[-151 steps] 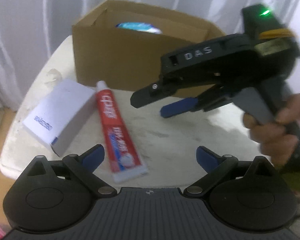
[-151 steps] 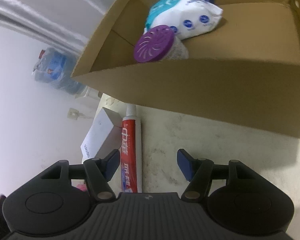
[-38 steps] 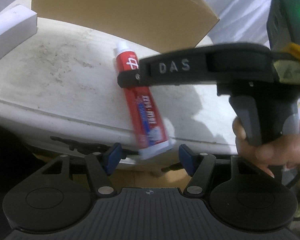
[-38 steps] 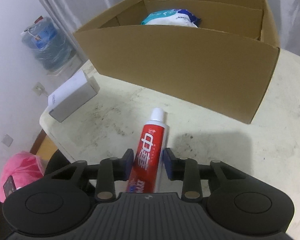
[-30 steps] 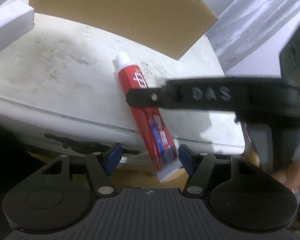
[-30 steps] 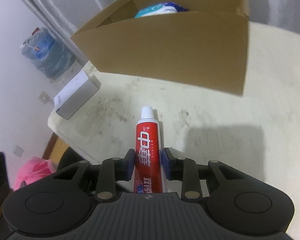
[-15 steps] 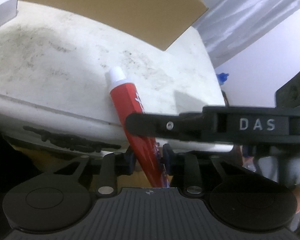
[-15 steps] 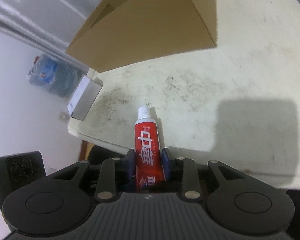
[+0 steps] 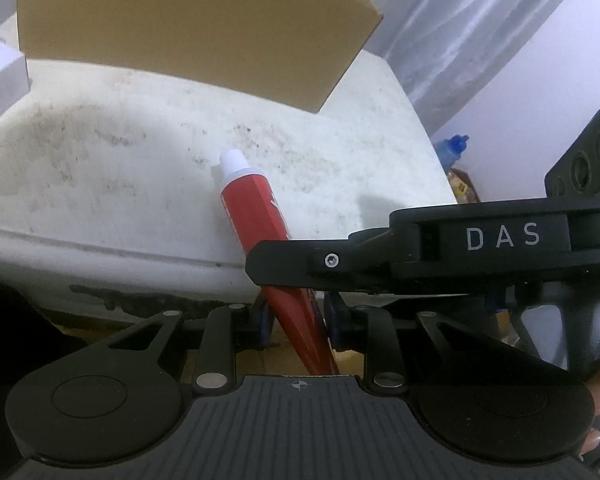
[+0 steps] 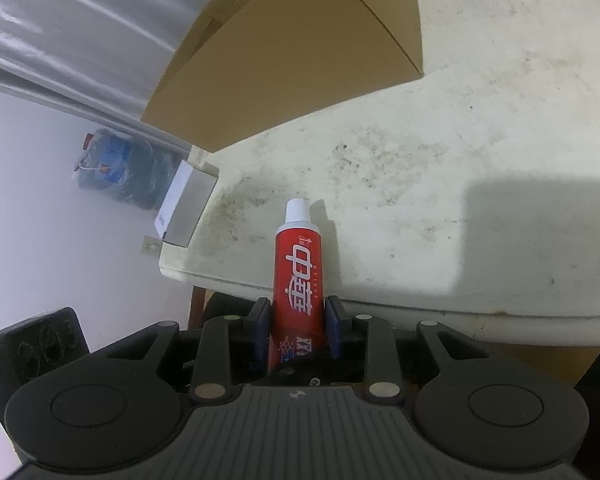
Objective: Organize objects
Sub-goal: 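Lift the toothpaste tube off the table with the right gripper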
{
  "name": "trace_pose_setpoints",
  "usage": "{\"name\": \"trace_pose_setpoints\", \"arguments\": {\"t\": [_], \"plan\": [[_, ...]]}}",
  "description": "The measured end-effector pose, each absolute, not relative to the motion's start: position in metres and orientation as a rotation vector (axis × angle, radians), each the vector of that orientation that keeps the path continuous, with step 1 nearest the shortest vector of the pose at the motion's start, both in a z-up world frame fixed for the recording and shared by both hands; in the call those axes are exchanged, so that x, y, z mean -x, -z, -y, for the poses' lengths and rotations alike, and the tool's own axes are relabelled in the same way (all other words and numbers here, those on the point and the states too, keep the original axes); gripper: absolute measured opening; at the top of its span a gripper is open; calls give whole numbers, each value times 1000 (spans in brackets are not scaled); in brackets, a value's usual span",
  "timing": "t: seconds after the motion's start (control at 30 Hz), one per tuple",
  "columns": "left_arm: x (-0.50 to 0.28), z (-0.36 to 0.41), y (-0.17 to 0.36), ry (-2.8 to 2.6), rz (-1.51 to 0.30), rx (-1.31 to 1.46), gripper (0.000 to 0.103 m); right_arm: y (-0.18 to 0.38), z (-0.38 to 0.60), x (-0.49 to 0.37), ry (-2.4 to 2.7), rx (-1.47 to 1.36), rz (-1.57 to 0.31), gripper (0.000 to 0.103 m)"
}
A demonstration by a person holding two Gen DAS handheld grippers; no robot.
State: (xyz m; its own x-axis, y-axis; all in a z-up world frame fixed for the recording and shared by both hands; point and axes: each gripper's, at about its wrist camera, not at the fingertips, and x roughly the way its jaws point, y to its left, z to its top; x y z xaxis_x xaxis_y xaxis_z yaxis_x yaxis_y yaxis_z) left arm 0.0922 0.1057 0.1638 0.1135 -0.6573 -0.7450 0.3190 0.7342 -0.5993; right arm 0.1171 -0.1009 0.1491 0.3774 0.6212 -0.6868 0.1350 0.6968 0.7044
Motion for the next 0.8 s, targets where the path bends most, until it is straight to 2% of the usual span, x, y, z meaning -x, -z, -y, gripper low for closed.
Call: {"name": "trace_pose_setpoints", "arguments": {"t": [0.8], "plan": [[-96, -128, -202, 710, -1146, 301, 25, -187, 94, -127, -410, -743, -1066, 32]]}}
